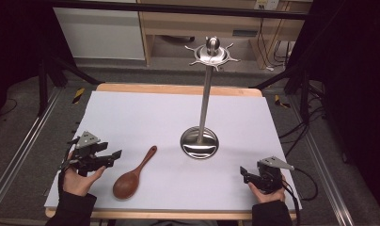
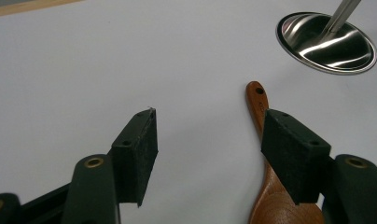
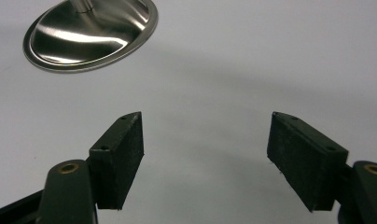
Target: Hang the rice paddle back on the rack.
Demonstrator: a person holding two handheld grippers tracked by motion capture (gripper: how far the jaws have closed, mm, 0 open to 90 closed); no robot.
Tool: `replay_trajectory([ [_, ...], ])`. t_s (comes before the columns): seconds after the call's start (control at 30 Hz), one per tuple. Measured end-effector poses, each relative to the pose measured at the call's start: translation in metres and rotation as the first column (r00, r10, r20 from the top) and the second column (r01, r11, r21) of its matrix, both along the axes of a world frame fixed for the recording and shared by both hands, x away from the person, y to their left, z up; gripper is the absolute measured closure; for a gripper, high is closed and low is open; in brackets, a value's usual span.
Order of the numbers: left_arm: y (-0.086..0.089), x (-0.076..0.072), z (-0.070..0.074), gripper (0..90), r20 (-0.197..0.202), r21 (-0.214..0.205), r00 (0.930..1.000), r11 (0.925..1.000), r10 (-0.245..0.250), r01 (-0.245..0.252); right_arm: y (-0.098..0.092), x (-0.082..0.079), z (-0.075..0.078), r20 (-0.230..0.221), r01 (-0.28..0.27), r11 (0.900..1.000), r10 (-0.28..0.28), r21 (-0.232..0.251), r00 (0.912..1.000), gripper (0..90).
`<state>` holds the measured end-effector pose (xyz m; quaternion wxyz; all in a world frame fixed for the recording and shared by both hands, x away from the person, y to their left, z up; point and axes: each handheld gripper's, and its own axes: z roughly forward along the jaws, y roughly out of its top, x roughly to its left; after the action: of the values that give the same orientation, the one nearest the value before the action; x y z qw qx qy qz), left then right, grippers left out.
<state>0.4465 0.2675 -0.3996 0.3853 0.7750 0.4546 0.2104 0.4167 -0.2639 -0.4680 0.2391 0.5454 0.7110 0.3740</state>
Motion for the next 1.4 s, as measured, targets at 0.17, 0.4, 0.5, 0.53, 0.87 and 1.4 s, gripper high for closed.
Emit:
replay_trajectory([
  [0.17, -0.005, 0.003, 0.006, 35.3, -0.004, 0.020, 0.9999, 0.9997, -0.017, 0.017, 0.000, 0.000, 0.000, 0.003, -0.002, 1.0000, 0.002, -0.008, 1.0000, 29.8],
  [0.4, -0.015, 0.008, 0.011, 35.3, -0.022, 0.045, 0.9992, 0.9984, -0.034, 0.035, -0.001, 0.001, -0.001, -0.005, -0.011, 0.9999, 0.011, -0.004, 0.9999, 30.1],
  [0.5, -0.020, 0.009, 0.013, 34.8, -0.038, 0.053, 0.9982, 0.9975, -0.046, 0.048, -0.001, 0.001, 0.000, -0.002, -0.016, 0.9998, 0.016, -0.008, 0.9999, 31.3],
  [0.53, -0.022, 0.009, 0.013, 34.6, -0.043, 0.055, 0.9980, 0.9973, -0.047, 0.049, -0.001, 0.000, 0.000, -0.002, -0.015, 0.9999, 0.015, -0.003, 0.9999, 31.5],
  [0.87, -0.034, 0.013, 0.011, 36.3, -0.076, 0.087, 0.9940, 0.9926, -0.078, 0.085, -0.002, 0.001, 0.001, 0.001, -0.014, 0.9999, 0.014, -0.005, 0.9999, 31.8],
  [1.4, -0.050, 0.019, 0.007, 37.2, -0.134, 0.119, 0.9853, 0.9853, -0.106, 0.122, 0.000, 0.000, 0.001, 0.003, -0.008, 0.9999, 0.008, -0.014, 1.0000, 31.2],
])
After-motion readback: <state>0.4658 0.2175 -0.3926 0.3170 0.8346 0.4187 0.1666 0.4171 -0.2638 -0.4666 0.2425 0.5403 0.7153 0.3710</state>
